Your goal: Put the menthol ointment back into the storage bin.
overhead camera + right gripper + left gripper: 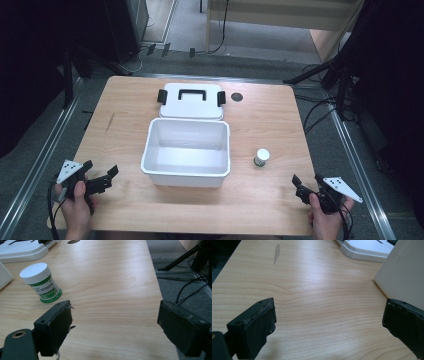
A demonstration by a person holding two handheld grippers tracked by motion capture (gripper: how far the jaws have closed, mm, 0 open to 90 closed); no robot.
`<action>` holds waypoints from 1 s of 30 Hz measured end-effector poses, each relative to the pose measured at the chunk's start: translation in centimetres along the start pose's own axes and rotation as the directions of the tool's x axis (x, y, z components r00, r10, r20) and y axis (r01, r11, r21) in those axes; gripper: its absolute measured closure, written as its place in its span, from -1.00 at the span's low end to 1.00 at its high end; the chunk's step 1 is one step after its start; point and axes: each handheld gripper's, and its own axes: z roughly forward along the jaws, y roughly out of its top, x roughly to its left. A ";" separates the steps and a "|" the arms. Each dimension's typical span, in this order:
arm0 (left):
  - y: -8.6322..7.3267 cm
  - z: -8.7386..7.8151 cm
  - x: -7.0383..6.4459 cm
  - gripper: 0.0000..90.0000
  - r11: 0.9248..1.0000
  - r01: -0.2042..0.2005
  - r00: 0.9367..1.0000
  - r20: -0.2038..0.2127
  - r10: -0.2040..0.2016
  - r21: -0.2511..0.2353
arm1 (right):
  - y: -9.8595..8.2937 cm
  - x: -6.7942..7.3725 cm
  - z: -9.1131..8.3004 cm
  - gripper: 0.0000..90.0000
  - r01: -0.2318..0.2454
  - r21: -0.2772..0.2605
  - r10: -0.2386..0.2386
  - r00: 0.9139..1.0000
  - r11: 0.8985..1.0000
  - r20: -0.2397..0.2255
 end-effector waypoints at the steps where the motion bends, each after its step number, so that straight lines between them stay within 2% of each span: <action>1: 0.0 0.0 0.0 -1.00 1.000 0.000 1.000 0.000 0.000 0.000 | 0.0 0.0 0.0 -0.72 0.000 0.000 0.000 1.000 1.000 0.000; 4: 0.0 0.0 0.0 -1.00 1.000 0.006 1.000 0.002 -0.006 -0.005 | 0.4 0.3 0.1 -0.72 0.009 0.016 -0.009 1.000 1.000 -0.015; 6: 0.0 -0.1 0.0 -1.00 1.000 0.003 1.000 0.004 -0.003 -0.002 | 1.0 1.2 0.4 -0.72 0.067 0.072 -0.066 0.998 0.995 -0.012; 7: 0.0 -0.1 0.0 -1.00 1.000 0.003 1.000 0.004 -0.003 -0.002 | 1.0 1.2 0.4 -0.72 0.067 0.072 -0.066 0.998 0.995 -0.012; 8: 0.0 0.0 0.0 -1.00 1.000 0.008 1.000 0.006 -0.008 -0.002 | 1.4 1.7 0.6 -0.72 0.099 0.104 -0.099 0.995 0.990 -0.008; 9: 0.0 0.0 0.0 -1.00 1.000 0.008 1.000 0.006 -0.008 -0.002 | 1.4 1.7 0.6 -0.72 0.099 0.104 -0.099 0.995 0.990 -0.008; 10: 0.0 0.0 0.1 -1.00 1.000 0.009 1.000 0.006 -0.009 0.003 | 2.1 2.3 0.9 -0.71 0.131 0.136 -0.130 0.991 0.982 -0.021; 11: 0.0 0.0 0.1 -1.00 1.000 0.009 1.000 0.006 -0.009 0.003 | 2.1 2.3 0.9 -0.71 0.131 0.136 -0.130 0.991 0.982 -0.021; 12: 0.0 0.1 0.1 -1.00 1.000 0.011 1.000 0.008 -0.011 0.005 | 2.7 2.7 1.1 -0.71 0.153 0.166 -0.149 0.988 0.974 -0.034; 13: 0.0 0.1 0.1 -1.00 1.000 0.011 1.000 0.008 -0.011 0.005 | 2.7 2.7 1.1 -0.71 0.153 0.166 -0.149 0.988 0.974 -0.034; 14: 0.0 0.1 0.0 -1.00 1.000 0.011 1.000 0.006 -0.011 0.006 | 3.3 3.1 1.5 -0.71 0.176 0.213 -0.169 0.984 0.961 -0.054; 15: 0.0 0.1 0.0 -1.00 1.000 0.011 1.000 0.006 -0.011 0.006 | 3.3 3.1 1.5 -0.71 0.176 0.213 -0.169 0.984 0.961 -0.054; 16: 0.0 0.1 0.1 -1.00 1.000 0.010 1.000 0.008 -0.010 0.008 | 4.0 3.6 1.8 -0.71 0.207 0.257 -0.197 0.978 0.944 -0.066; 17: 0.0 0.1 0.1 -1.00 1.000 0.010 1.000 0.008 -0.010 0.008 | 4.0 3.6 1.8 -0.71 0.207 0.257 -0.197 0.978 0.944 -0.066; 18: 0.0 0.1 0.1 -1.00 1.000 0.011 1.000 0.010 -0.011 0.008 | 4.6 4.2 2.2 -0.71 0.220 0.308 -0.208 0.975 0.926 -0.074; 19: 0.0 0.1 0.1 -1.00 1.000 0.011 1.000 0.010 -0.011 0.008 | 4.6 4.2 2.2 -0.71 0.220 0.308 -0.208 0.975 0.926 -0.074; 20: 0.0 0.1 0.1 -1.00 1.000 0.012 1.000 0.010 -0.012 0.009 | 5.1 4.5 2.5 -0.71 0.231 0.340 -0.212 0.973 0.912 -0.092; 23: 0.0 0.1 0.1 -1.00 1.000 0.013 1.000 0.010 -0.013 0.011 | 5.9 5.0 3.1 -0.70 0.253 0.399 -0.229 0.967 0.881 -0.108; 24: 0.0 0.1 0.1 -1.00 1.000 0.015 1.000 0.010 -0.015 0.010 | 6.4 5.3 3.5 -0.70 0.265 0.450 -0.234 0.964 0.853 -0.126; 25: 0.0 0.1 0.1 -1.00 1.000 0.013 1.000 0.010 -0.013 0.011 | 6.4 5.3 3.5 -0.70 0.265 0.450 -0.234 0.964 0.853 -0.126; 26: 0.0 0.1 0.1 -1.00 1.000 0.013 1.000 0.010 -0.013 0.012 | 6.9 5.7 4.0 -0.71 0.290 0.498 -0.250 0.957 0.817 -0.147; 27: 0.0 0.1 0.1 -1.00 1.000 0.013 1.000 0.010 -0.013 0.012 | 6.9 5.7 4.0 -0.71 0.290 0.498 -0.250 0.957 0.817 -0.147; 28: 0.1 0.1 0.1 -1.00 1.000 0.012 1.000 0.010 -0.012 0.013 | 7.0 5.9 4.2 -0.71 0.297 0.516 -0.255 0.955 0.803 -0.153; 29: 0.1 0.1 0.2 -1.00 1.000 0.010 1.000 0.010 -0.010 0.016 | 7.2 6.2 4.4 -0.70 0.312 0.543 -0.268 0.950 0.780 -0.161; 30: 0.1 0.1 0.2 -1.00 1.000 0.010 1.000 0.011 -0.010 0.016 | 7.5 6.6 4.8 -0.71 0.324 0.585 -0.275 0.945 0.744 -0.175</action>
